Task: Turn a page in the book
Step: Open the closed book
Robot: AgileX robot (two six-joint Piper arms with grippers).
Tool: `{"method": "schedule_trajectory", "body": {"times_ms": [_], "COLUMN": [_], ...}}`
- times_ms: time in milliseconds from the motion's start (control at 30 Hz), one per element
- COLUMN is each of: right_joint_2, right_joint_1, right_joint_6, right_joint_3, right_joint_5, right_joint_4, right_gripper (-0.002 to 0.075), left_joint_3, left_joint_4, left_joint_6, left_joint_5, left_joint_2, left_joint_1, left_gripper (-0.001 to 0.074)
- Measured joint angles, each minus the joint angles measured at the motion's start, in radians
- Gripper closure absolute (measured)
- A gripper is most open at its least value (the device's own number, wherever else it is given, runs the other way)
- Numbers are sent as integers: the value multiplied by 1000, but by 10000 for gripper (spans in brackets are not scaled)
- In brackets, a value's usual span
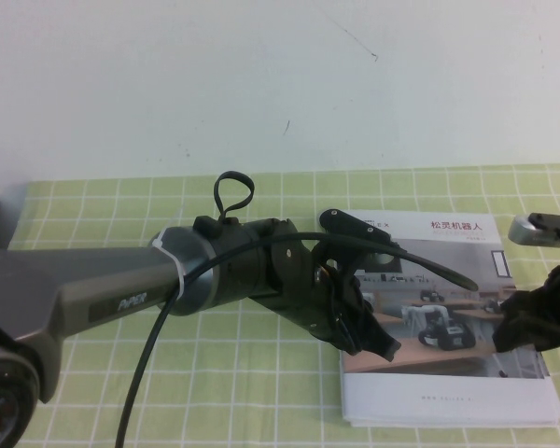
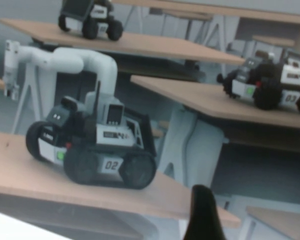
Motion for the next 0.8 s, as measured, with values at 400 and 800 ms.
{"method": "schedule_trajectory", "body": {"times_ms": [400, 800], "right_joint_2": [0, -36], "right_joint_1": [0, 0], "right_joint_6": [0, 0], "right_joint_3": [-2, -2], "right_joint_5": [18, 37], "right_joint_4": [2, -7], "right_gripper": [277, 301], "left_joint_3": [0, 0], "left_joint_4": [5, 7], "left_joint_6": [0, -2], "left_joint_5": [0, 2], "left_joint_2": [0, 0], "left_joint_1": [0, 0], "left_gripper": [738, 738]}}
